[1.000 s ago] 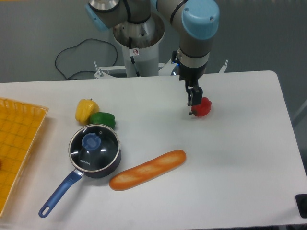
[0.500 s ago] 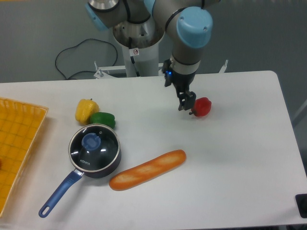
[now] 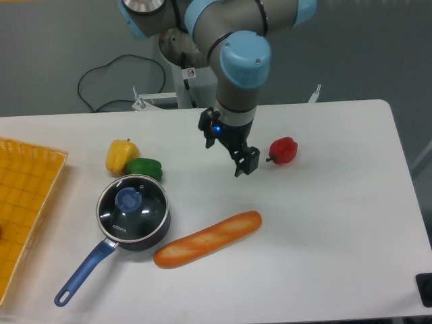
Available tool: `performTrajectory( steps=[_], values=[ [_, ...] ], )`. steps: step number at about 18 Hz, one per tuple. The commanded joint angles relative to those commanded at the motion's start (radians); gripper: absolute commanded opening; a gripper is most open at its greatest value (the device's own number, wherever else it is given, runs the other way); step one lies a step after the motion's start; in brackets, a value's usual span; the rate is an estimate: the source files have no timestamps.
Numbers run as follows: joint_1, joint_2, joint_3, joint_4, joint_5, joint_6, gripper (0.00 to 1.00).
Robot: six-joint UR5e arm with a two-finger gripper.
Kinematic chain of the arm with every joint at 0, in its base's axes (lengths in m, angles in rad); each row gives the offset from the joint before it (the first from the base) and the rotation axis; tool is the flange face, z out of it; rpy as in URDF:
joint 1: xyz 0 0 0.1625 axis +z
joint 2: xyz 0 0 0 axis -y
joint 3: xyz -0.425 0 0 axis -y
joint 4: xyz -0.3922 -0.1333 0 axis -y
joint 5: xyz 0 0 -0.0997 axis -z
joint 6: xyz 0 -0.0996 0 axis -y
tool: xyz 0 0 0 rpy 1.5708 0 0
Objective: Open the lid
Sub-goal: 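Move the gripper away from the red pepper toward the saucepan, then lower the gripper onto the blue knob of the glass lid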
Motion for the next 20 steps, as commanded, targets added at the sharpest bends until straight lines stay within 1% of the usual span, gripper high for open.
performTrajectory(
  steps=[1,3,6,7,10,12,17,20],
  values=[
    [-0.002,0.002,0.000,0.002,0.002,-0.009,1.00],
    [-0.032,0.000,0.002,0.015,0.003,-0.050,1.00],
    [-0.107,-0.023,0.000,0.054,0.017,-0.187,1.00],
    [-0.133,-0.034,0.000,0.060,0.035,-0.224,1.00],
    [-0.199,-0.069,0.002,0.084,0.139,-0.339,1.00],
    [-0.227,-0.081,0.006,0.116,0.147,-0.418,1.00],
    [-0.276,-0.094,0.015,0.120,0.143,-0.518,1.00],
    [-0.307,-0.106,0.017,0.127,0.143,-0.534,1.00]
  ],
)
